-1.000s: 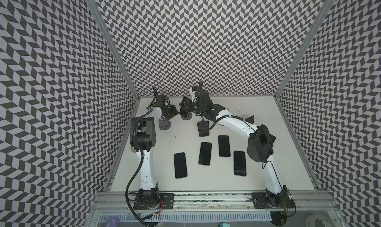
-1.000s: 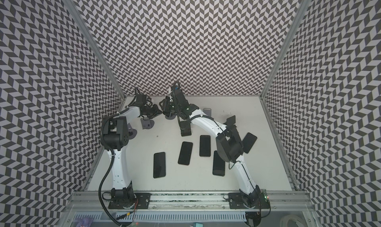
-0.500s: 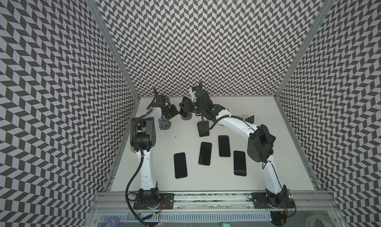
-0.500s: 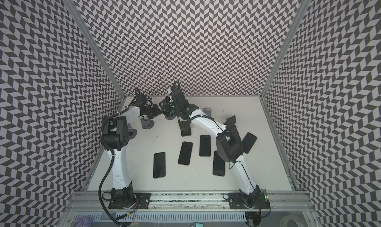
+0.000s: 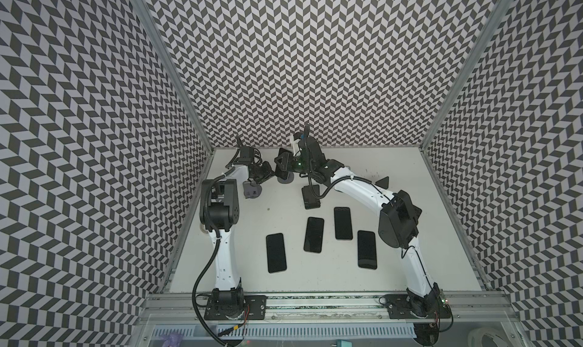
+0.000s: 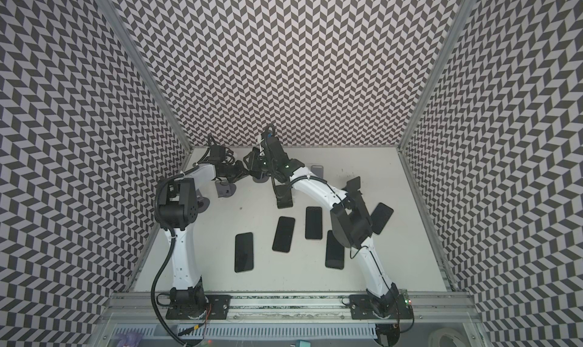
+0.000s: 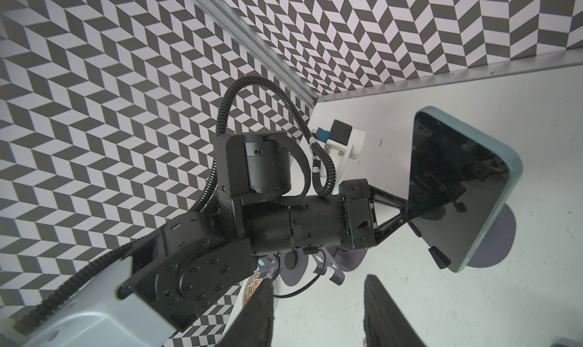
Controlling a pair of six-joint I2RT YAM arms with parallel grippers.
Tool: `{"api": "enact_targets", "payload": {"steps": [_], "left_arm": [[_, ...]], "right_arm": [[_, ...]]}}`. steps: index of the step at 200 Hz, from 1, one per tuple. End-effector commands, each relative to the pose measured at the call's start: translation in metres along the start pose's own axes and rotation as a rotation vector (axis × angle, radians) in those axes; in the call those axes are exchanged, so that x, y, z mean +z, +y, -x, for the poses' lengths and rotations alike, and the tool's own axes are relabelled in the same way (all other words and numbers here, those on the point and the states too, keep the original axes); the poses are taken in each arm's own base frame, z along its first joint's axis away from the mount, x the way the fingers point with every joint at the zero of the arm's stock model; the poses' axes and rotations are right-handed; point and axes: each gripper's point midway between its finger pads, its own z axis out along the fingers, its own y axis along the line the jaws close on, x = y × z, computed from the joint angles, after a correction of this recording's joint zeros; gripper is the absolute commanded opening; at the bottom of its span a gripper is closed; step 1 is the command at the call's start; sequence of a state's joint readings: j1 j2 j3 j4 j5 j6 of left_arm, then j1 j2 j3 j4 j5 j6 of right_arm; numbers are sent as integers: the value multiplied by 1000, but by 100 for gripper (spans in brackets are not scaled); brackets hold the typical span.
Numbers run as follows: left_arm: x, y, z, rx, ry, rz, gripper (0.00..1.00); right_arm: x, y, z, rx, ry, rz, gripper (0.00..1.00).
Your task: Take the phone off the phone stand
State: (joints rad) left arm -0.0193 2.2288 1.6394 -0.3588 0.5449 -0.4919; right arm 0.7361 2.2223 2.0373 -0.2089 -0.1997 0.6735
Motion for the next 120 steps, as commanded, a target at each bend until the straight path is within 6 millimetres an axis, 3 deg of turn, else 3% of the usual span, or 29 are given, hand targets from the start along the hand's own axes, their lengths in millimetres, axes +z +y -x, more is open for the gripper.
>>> {"api": "enact_targets", "payload": {"steps": [1,120], "left_arm": [[-10,-17,2,24,-19,-35,12],[-14,-25,-8,44,-14,-51,12]], "right_arm": [[1,2,4,-2,-13,18,46],[-1,2,5,1,-19,13,46]]}}
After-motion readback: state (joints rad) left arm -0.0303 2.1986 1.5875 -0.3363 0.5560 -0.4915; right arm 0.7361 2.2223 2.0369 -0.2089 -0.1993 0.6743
